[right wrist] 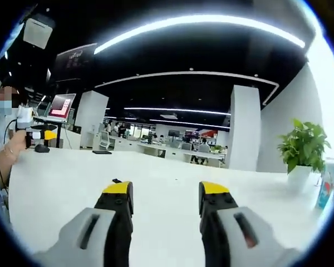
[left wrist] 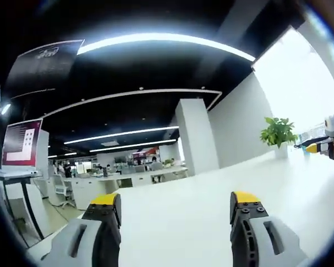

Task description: Snap the two parts of the plastic buckle together until the buckle closes and remains connected.

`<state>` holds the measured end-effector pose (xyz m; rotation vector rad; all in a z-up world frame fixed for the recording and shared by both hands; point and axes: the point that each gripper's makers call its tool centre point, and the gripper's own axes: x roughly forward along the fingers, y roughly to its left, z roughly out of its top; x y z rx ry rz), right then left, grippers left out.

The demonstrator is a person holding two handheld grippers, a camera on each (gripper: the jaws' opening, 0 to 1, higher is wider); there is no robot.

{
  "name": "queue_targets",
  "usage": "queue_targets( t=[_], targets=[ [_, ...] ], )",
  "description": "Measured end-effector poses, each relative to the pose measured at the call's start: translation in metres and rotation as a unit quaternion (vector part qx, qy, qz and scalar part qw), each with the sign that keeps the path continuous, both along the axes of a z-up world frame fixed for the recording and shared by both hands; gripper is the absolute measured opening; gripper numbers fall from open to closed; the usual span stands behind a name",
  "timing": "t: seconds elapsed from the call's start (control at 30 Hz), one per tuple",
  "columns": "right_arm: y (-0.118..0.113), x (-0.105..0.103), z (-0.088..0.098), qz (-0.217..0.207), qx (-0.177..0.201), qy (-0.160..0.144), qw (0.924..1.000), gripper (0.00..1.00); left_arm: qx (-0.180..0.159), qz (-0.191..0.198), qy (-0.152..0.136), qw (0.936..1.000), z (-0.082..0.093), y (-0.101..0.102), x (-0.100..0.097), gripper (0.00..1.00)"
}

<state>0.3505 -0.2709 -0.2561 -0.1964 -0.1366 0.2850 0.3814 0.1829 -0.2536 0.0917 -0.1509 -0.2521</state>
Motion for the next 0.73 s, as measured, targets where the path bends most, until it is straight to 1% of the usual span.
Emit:
queue_targets(
  t=[0.13,0.27,0.53,0.63,0.73],
  targets=[
    [-0.002,-0.002,0.000,-0.006,0.004,-0.006,1.0000,0.47,0.015,-0.002,0.006,0.9999,-0.008,-0.005,0.001,0.81],
    [-0.002,-0.002,-0.008,-0.014,-0.012,0.006,0.9998,0.47,0.027,-0.002,0.006,0.9996,-0.013,-0.005,0.000,0.81],
    [-0.002,-0.002,-0.011,-0.015,-0.013,0.011,0.9997,0.47,0.031,0.010,0.010,0.9994,-0.017,0.004,0.004,0.81],
    [-0.002,0.001,-0.013,-0.016,-0.014,0.014,0.9997,0.47,0.030,0.006,0.011,0.9995,-0.018,0.002,0.005,0.81],
    [-0.001,0.002,-0.015,-0.015,-0.017,0.018,0.9996,0.46,0.037,0.008,0.014,0.9992,-0.020,0.001,0.007,0.81]
  ],
)
